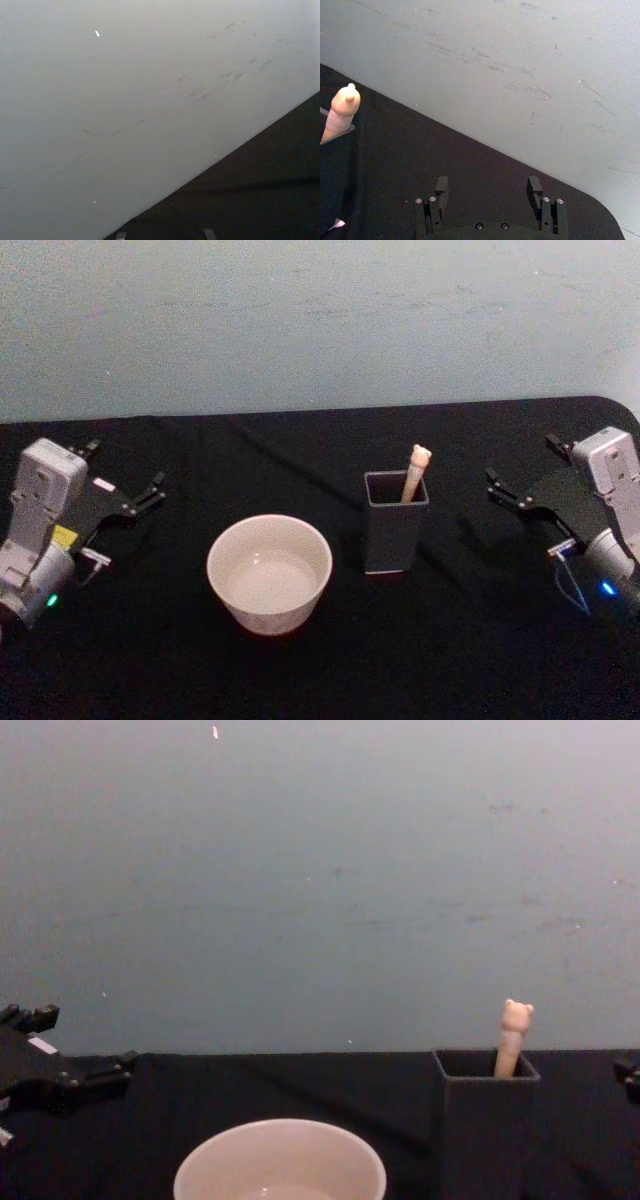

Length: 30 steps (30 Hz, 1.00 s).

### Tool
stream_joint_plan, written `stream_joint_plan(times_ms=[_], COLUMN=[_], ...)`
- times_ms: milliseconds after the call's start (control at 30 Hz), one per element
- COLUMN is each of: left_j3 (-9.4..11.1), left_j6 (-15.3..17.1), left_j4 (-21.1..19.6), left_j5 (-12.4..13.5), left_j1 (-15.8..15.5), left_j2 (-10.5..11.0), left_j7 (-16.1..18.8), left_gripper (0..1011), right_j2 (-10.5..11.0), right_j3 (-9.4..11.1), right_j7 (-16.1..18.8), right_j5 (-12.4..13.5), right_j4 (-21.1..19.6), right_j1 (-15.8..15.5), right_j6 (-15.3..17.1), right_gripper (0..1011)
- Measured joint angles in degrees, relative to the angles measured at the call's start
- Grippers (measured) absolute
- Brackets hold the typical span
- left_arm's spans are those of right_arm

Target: Pick up the stirring spoon with one hand, stir inside the cup, then place it back in its original position.

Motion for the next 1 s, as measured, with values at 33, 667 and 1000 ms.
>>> stream_joint_plan(times_ms=[33,667,1000], left_j3=[0.00,0.00,0.00], left_j6=[0.00,0.00,0.00], left_j4=[0.00,0.00,0.00], left_j5=[0.00,0.00,0.00], left_j1=[0.00,0.00,0.00], left_j2=[0.00,0.00,0.00], left_j7=[0.00,0.00,0.00], left_gripper=[1001,1001,1001], right_j2=[0.00,0.00,0.00], right_j3=[0.00,0.00,0.00], right_j7=[0.00,0.00,0.00], right_j5=[0.00,0.00,0.00], right_j4=[0.00,0.00,0.00], right_j1=[0.00,0.01,0.00], right_j6=[0.00,0.00,0.00], right_gripper=[1000,1000,1000])
